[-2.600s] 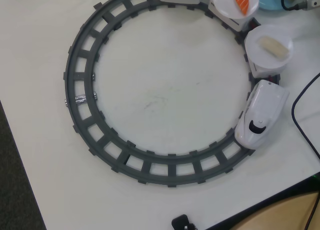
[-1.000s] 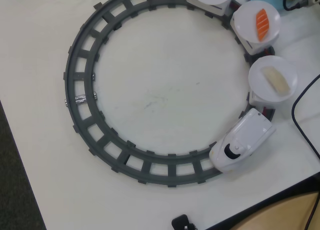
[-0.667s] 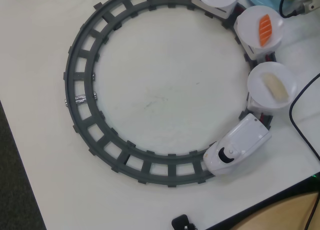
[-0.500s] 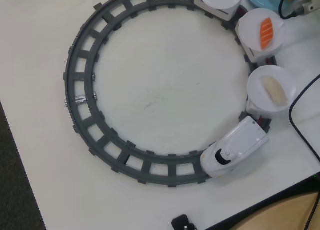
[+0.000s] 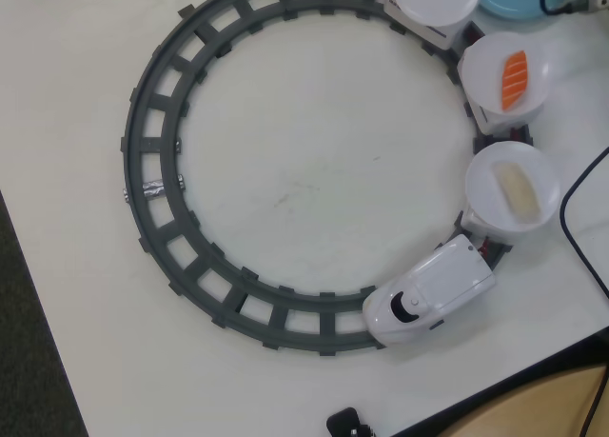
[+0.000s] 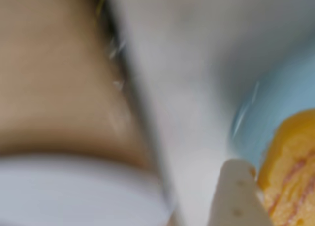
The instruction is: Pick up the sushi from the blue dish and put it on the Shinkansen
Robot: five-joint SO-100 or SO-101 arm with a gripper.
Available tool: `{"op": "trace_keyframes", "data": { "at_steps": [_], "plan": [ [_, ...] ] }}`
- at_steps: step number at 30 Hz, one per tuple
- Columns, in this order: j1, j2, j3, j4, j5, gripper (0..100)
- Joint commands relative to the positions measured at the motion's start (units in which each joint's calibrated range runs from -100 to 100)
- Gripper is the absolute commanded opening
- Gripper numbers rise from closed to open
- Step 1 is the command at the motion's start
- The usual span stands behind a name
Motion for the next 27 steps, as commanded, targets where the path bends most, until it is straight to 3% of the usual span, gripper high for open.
{"op": "trace_keyframes", "data": {
  "at_steps": [1, 8, 17, 27],
  "plan": [
    [0.91, -15.32, -0.3, 5.19, -1.92, 2],
    [-7.1, -26.0, -0.21, 14.43, -2.08, 2],
    [-19.95, -22.91, -0.3, 13.74, -5.43, 2],
    [-23.12, -13.65, -0.75, 9.38, -5.43, 2]
  ]
}}
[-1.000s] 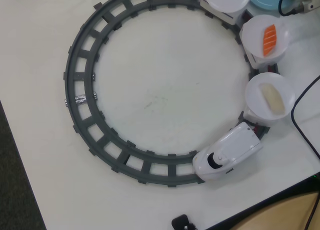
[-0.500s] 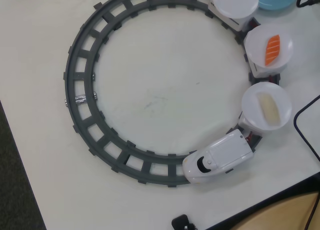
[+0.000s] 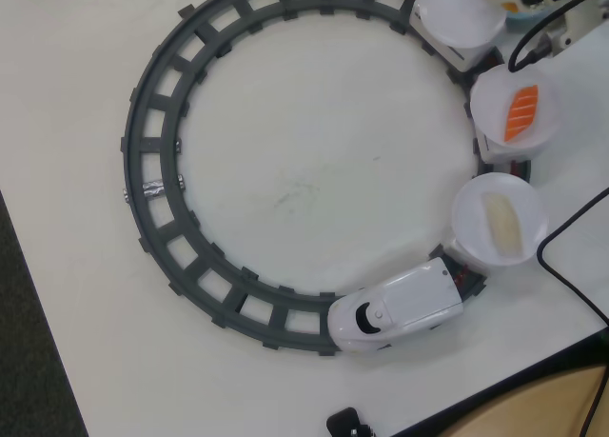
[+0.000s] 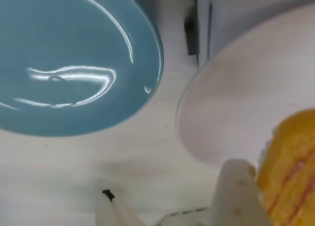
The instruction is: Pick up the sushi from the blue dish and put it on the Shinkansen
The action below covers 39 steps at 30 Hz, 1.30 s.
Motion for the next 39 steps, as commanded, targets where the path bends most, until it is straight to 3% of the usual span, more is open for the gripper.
{"op": "trace_keyframes", "data": {
  "at_steps": [1, 18, 27, 39],
  "plan": [
    [-0.91, 2.01, -0.75, -3.56, -0.26, 2],
    [-4.96, 5.35, -0.39, -2.96, -1.67, 2],
    [-4.87, 2.26, -0.3, 7.83, -1.83, 2],
    [-4.61, 0.59, -0.39, 14.42, -1.94, 2]
  ]
}}
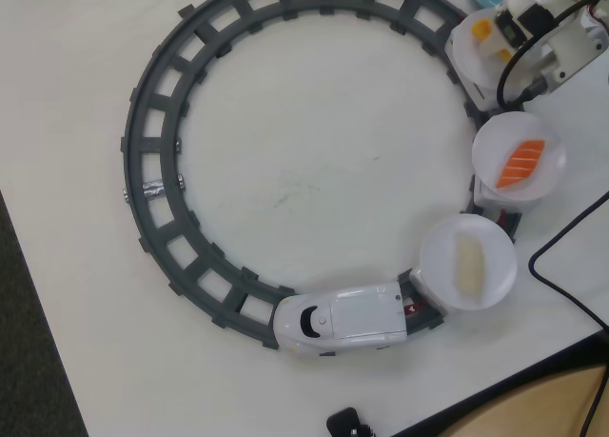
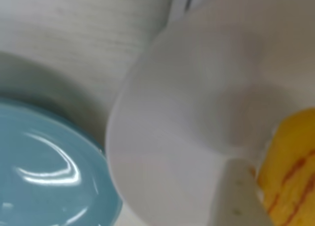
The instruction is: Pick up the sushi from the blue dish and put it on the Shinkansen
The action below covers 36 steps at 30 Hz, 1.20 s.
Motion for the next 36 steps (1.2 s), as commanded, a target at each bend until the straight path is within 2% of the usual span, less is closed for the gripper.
{"op": "trace_keyframes", "data": {
  "at_steps": [1, 8, 16, 18, 25, 29, 34, 36],
  "plan": [
    [0.83, -3.53, -0.3, 3.29, -0.05, 3],
    [0.66, -3.62, -0.39, 5.17, -1.21, 19],
    [0.92, -7.96, -1.74, 7.48, -1.42, 21],
    [2.07, -10.38, -5.15, 6.37, -3.09, 21],
    [11.13, -17.98, -15.2, -0.9, -16.05, 20],
    [14.04, -18.65, -9.82, -0.56, -23.34, 20],
    [15.53, -18.9, 1.13, -0.82, -38.07, 20],
    [16.68, -19.07, 6.07, -0.9, -42.32, 20]
  ]
}}
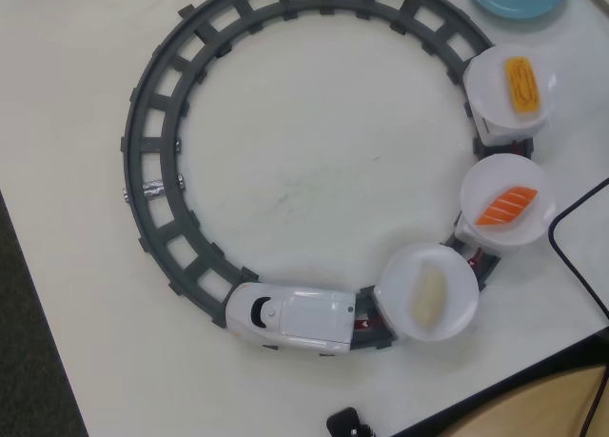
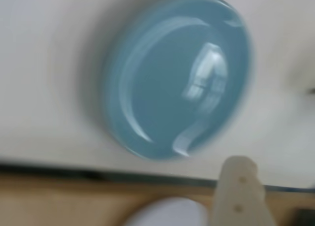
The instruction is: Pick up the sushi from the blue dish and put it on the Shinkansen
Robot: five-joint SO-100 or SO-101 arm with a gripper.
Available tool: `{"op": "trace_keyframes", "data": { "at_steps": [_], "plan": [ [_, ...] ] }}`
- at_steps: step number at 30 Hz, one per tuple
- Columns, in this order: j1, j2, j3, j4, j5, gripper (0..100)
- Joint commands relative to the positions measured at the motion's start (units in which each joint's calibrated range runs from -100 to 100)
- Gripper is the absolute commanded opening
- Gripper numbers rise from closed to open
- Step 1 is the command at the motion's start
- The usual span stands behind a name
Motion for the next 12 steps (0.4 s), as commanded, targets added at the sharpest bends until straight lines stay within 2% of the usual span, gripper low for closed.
{"op": "trace_keyframes", "data": {
  "at_steps": [1, 6, 12],
  "plan": [
    [1.99, -3.49, 8.49, -0.82, -10.69, 20],
    [2.07, -10.42, 20.34, -2.61, -11.47, 20],
    [1.63, -28.79, 33.63, -2.36, -12.89, 20]
  ]
}}
